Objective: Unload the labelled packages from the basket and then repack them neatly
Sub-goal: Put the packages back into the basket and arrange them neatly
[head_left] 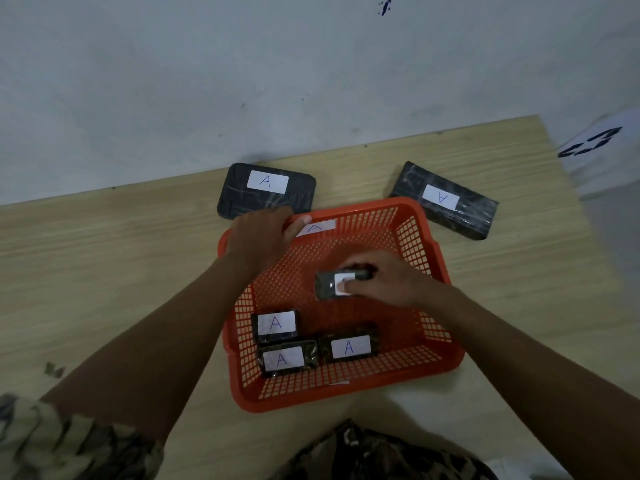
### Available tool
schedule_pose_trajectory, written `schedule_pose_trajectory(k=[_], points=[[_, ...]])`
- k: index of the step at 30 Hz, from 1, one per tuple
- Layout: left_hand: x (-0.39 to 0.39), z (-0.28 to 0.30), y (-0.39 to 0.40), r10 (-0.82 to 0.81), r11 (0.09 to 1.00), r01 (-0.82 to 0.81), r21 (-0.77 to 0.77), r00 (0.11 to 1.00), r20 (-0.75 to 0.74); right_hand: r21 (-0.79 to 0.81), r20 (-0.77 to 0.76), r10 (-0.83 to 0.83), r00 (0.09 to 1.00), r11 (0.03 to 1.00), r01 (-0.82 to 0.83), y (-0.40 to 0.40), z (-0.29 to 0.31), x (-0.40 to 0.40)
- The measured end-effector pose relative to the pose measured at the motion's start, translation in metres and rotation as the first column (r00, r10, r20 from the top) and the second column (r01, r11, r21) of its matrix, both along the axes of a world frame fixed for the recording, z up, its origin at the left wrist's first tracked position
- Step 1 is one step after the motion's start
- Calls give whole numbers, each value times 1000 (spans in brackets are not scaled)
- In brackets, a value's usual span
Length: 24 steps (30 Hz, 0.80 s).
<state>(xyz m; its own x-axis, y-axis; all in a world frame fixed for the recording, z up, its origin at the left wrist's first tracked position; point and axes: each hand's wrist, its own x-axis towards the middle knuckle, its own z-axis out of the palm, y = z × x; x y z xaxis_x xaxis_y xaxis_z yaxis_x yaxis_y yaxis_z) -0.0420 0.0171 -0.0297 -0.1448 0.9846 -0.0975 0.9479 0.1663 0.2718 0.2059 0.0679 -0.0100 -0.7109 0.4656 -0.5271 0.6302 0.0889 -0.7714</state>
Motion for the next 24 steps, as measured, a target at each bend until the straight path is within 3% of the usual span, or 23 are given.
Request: schedule_pose_trajectory(k=[7, 13, 21, 24], points=[[0, -1, -3, -3, 999, 3, 37, 1000, 3, -47, 100, 184, 978, 982, -180, -24, -12, -2], [0, -4, -3, 12, 998, -12, 54, 1000, 6, 23, 139, 247, 959, 967, -253, -29, -15, -6], [0, -4, -3, 18, 998, -18, 56, 1000, 3, -6, 141, 232, 962, 972, -234, -27, -11, -10], [-2, -1, 0, 4, 1000, -4, 8, 999, 39, 220, 56, 151, 987, 962, -160, -13, -2, -21]])
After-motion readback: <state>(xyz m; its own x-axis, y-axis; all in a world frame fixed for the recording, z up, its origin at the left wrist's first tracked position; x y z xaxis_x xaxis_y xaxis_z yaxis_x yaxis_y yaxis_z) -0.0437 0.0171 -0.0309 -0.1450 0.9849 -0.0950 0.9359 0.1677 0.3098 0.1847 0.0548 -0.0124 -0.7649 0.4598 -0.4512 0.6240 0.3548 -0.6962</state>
